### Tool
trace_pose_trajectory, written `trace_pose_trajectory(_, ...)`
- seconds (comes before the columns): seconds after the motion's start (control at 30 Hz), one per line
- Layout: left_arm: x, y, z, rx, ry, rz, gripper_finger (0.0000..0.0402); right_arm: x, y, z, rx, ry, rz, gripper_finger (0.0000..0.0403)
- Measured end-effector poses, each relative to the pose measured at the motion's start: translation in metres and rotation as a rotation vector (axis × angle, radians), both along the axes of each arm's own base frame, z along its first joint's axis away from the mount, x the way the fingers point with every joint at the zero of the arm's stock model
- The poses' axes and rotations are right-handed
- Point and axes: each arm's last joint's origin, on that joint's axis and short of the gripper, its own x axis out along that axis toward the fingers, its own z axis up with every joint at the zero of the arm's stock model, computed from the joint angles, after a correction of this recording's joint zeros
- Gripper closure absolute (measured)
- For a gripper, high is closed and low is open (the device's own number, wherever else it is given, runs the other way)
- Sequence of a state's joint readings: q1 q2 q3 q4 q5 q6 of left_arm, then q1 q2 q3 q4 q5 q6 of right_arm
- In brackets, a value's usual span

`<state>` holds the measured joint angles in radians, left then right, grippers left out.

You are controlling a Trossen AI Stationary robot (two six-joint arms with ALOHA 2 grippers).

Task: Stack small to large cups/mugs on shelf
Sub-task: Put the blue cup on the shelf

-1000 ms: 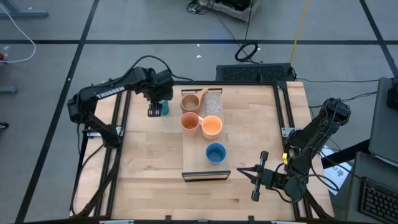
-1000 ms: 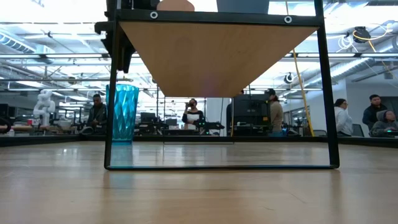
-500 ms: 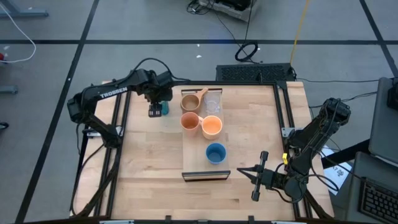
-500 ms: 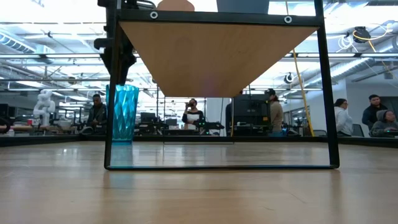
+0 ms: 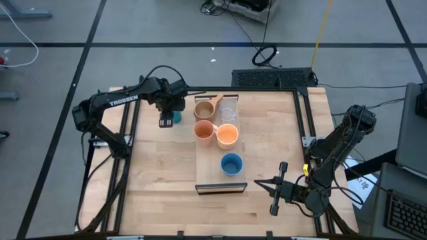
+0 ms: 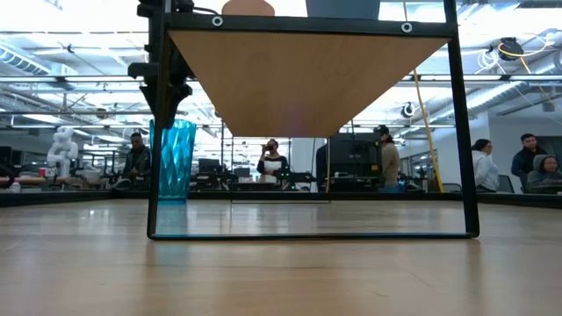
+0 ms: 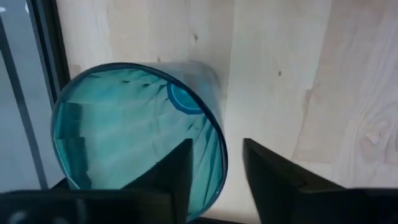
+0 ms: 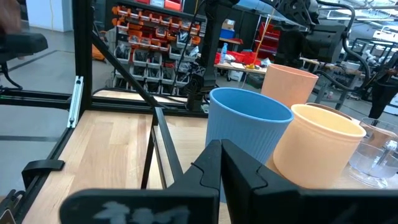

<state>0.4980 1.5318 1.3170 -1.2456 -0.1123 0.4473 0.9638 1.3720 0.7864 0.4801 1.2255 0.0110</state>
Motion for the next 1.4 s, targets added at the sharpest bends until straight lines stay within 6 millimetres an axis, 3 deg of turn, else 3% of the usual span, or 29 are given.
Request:
trace_pose_trajectory(0.3,0.0,0.0,0.0,0.002,0.006,-0.022,0.039,0.0,0.0,0.0,0.0,0.0,0.0,0.0403)
trace_pose_trajectory(0.5,-0.003,-0.006,0.007,0.013,-0.011,-0.035,0.0389,0.0,0.0,0.0,0.0,0.0,0.0,0.0403)
trace_pose_trajectory(0.73,-0.017,-0.03,0.027,0.024,-0.052,-0.042,0.0392,0.0,0.0,0.0,0.0,0.0,0.0,0.0403)
trace_pose_trajectory(1.07,-0.038,-0.081,0.063,-0.046,-0.007,-0.048,0.0396,0.0,0.0,0.0,0.001,0.0,0.0,0.0403)
trace_pose_trajectory(1.4,-0.032,-0.134,0.104,-0.111,-0.176,-0.194,0.0395,0.0,0.0,0.001,0.01,-0.006,-0.001,0.0403)
